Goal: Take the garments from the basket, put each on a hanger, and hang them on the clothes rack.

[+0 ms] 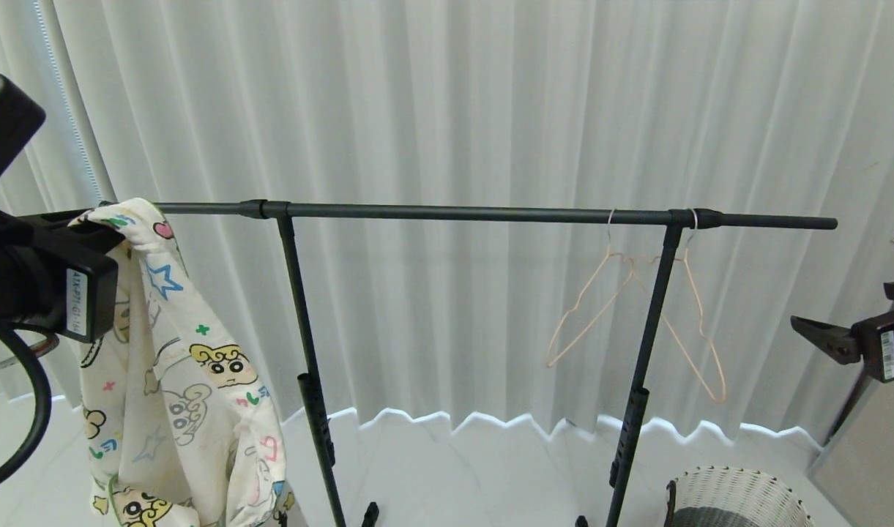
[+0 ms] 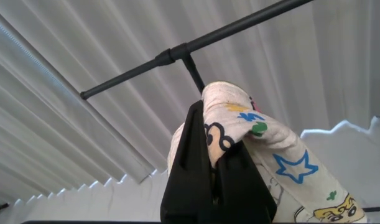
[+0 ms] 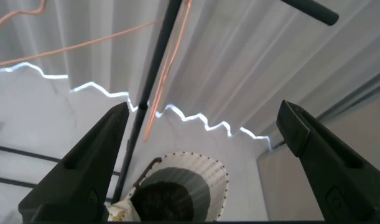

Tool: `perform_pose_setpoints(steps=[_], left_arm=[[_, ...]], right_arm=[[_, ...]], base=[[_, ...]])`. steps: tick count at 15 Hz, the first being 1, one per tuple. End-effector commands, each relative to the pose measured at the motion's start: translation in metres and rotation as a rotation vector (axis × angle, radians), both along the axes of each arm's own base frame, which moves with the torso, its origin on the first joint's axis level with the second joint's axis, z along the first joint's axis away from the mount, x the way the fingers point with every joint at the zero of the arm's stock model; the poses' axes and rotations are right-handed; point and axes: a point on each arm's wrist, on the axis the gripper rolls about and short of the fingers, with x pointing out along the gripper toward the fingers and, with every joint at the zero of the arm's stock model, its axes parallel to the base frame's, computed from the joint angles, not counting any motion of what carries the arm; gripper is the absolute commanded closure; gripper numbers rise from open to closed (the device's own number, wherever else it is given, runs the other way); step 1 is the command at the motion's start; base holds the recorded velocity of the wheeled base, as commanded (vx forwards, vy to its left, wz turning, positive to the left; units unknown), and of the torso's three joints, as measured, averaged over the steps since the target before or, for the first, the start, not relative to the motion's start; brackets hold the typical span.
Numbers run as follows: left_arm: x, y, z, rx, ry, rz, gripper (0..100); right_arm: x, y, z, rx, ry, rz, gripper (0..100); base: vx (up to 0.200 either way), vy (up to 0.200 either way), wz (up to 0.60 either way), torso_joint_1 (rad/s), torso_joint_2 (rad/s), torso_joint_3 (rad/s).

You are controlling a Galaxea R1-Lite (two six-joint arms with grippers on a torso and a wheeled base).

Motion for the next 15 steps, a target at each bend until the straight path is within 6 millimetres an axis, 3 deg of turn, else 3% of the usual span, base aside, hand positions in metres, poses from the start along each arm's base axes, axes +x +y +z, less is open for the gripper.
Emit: perform_pose_setpoints(steps=[1,6,9,15], left_arm=[[0.001,0.0,0.0,0.001,0.002,0.0,100],[0.001,-0.001,-0.001,0.005,0.006,-0.004,100],[0.001,-0.002,-0.003,0.007,0.013,-0.004,100],[0.001,-0.001,-0.006,0.008,0.019,-0.005,100]], right_arm=[[0.004,-0.002,-0.003,-0.001,0.019,-0.016,0],[0.013,-0.004,-0.024,0.021,0.11,-0.041,0],[0.033,-0.001,-0.045,0.099,0.211,-0.083,0],[0.077,0.004,-0.089,0.156,0.357,-0.175,0]], base=[[0.2,0.0,0.0,-0.002,0.0,0.002],[0.2,0.0,0.0,0.004,0.0,0.002],[0.2,0.0,0.0,0.006,0.0,0.002],[0.0,0.0,0.0,0.0,0.0,0.0]])
